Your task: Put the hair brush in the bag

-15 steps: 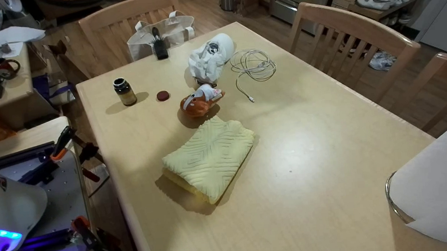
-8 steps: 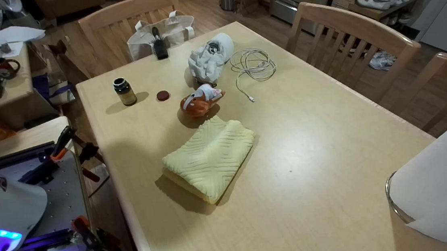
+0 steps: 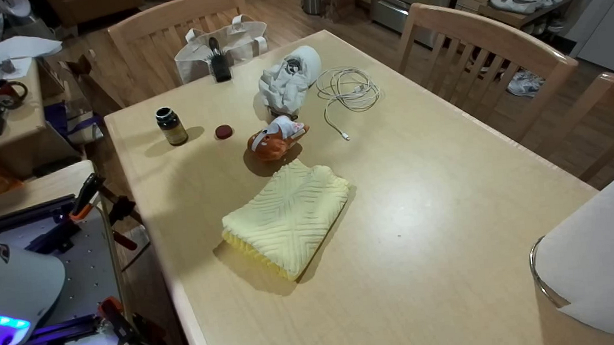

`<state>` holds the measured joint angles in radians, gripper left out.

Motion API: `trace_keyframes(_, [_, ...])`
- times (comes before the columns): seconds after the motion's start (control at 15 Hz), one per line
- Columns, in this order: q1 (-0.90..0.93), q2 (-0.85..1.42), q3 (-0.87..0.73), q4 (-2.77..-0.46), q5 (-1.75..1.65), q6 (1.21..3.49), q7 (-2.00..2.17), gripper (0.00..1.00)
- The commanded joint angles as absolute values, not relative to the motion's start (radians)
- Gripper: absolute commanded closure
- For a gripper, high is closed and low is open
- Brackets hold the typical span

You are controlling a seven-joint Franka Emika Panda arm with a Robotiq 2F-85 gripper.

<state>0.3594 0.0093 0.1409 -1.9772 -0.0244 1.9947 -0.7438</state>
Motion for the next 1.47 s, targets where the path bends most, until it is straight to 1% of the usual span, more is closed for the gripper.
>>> trace_keyframes(0.0, [0.314, 0.027, 0.185, -1.965, -0.026, 1.995, -0.748, 0.0])
trace_keyframes(0.13, [0.31, 0.033, 0.185, -1.959, -0.026, 1.995, -0.756, 0.0])
trace_keyframes(0.27, [0.32, 0.041, 0.21, -1.964, -0.02, 2.107, -0.726, 0.0])
trace_keyframes(0.47, [0.341, 0.158, 0.268, -1.901, 0.052, 2.294, -0.753, 0.0])
trace_keyframes(0.53, [0.348, 0.212, 0.291, -1.867, 0.067, 2.304, -0.746, 0.0])
trace_keyframes(0.73, [0.366, 0.349, 0.336, -1.767, 0.033, 2.213, -0.707, 0.0])
trace_keyframes(1.07, [0.421, 0.571, 0.327, -1.601, -0.139, 2.129, -0.703, 0.0])
trace_keyframes(1.13, [0.392, 0.494, 0.344, -1.692, -0.103, 2.173, -0.69, 0.0])
trace_keyframes(1.33, [0.407, 0.577, 0.341, -1.624, -0.131, 2.161, -0.691, 0.0])
trace_keyframes(1.4, [0.411, 0.565, 0.331, -1.647, -0.139, 2.212, -0.656, 0.0])
